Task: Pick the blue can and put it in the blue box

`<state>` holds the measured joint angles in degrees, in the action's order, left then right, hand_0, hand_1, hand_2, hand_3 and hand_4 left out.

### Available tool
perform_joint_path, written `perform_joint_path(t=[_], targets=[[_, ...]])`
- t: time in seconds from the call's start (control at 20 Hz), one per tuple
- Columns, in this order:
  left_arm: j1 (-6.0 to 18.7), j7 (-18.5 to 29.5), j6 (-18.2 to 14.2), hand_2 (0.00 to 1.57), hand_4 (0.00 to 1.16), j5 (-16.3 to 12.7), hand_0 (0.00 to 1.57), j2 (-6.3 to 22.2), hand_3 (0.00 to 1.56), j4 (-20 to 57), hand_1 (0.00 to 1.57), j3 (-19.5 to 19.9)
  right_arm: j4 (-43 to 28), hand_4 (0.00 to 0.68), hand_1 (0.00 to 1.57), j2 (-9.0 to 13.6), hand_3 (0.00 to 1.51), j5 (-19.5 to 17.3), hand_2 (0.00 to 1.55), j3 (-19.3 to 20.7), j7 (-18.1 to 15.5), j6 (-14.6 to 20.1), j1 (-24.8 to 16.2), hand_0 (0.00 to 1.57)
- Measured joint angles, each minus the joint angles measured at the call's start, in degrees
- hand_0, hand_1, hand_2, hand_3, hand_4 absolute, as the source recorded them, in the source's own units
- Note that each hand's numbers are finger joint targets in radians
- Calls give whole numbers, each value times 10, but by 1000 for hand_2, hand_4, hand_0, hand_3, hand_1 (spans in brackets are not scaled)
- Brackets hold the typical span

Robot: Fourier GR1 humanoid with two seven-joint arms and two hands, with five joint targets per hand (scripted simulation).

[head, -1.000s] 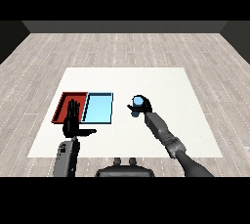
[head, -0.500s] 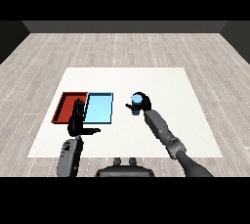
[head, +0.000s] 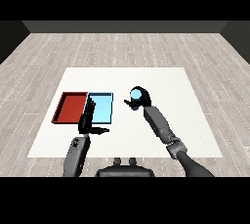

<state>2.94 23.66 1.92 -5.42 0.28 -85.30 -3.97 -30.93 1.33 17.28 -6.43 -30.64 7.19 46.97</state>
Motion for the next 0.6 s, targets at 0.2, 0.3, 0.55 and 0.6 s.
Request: perform_joint_path(t=[0.2, 0.3, 0.55, 0.6], targets=[[19, -25, -2, 0, 0, -6, 0, -1, 0, 15, 0, -21, -50, 659, 1432, -1, 1419, -9, 1448, -4, 11, 2, -6, 1432], [33, -35, -14, 0, 0, -6, 0, -2, 0, 25, 0, -30, -76, 654, 1431, -3, 1412, -16, 1437, -6, 18, 3, -16, 1431], [40, -38, -34, 0, 0, -8, 0, -2, 0, 38, 0, -56, -213, 654, 1431, -6, 1412, -39, 1437, -34, 62, 18, -99, 1431], [46, -37, -26, 0, 0, -13, 0, 1, 0, 47, 0, -51, -241, 654, 1431, -8, 1412, -44, 1437, -41, 71, 22, -119, 1431]])
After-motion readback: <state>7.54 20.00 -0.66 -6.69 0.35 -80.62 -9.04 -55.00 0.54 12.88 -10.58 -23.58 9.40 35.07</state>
